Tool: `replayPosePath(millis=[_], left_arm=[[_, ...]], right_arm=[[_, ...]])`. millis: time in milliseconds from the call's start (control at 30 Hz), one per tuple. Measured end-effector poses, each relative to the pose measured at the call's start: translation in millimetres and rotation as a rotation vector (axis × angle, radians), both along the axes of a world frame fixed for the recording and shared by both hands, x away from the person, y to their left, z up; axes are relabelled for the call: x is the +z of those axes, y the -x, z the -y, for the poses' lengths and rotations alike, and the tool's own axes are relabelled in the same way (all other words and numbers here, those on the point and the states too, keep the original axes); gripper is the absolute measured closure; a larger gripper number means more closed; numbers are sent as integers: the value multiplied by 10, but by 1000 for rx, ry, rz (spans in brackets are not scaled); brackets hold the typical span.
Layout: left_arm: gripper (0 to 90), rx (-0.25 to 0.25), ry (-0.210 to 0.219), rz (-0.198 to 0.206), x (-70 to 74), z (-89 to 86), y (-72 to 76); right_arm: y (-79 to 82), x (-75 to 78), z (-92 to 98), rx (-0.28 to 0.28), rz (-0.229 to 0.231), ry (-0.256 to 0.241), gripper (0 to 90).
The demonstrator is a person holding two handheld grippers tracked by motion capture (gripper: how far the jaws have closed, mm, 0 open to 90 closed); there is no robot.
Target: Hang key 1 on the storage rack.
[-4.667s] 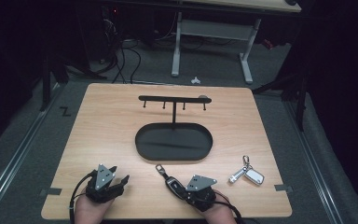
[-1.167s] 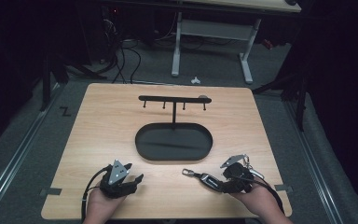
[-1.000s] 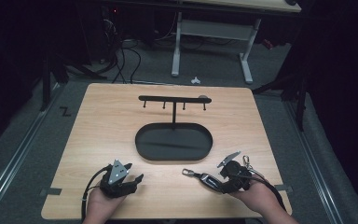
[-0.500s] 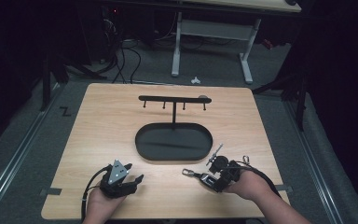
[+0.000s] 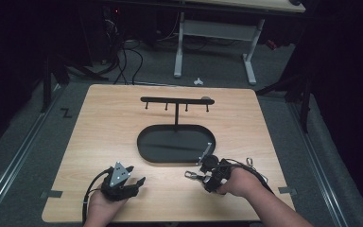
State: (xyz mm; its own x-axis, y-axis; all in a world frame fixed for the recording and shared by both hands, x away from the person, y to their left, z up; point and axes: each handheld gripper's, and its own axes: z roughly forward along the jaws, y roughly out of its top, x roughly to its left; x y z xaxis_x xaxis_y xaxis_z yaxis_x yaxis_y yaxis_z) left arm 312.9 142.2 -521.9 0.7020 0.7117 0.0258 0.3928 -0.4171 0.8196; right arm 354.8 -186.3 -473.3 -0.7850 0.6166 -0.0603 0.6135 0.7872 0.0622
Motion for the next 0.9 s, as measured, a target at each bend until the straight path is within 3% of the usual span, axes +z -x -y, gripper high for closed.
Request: replayPosePath(millis=[367,633,900], left_arm=[[386,-6,-3,-2,-12,10,2],[387,-5,-3,-3,-15,7,-1],[389,-7,-7,-4,-18,6,-6]], right_arm=[[-128,-100,-220,65,-16,7,347],[-221,-151,-277,84,-21,12,455],[-286,-164,-301,89,-56,7,584]])
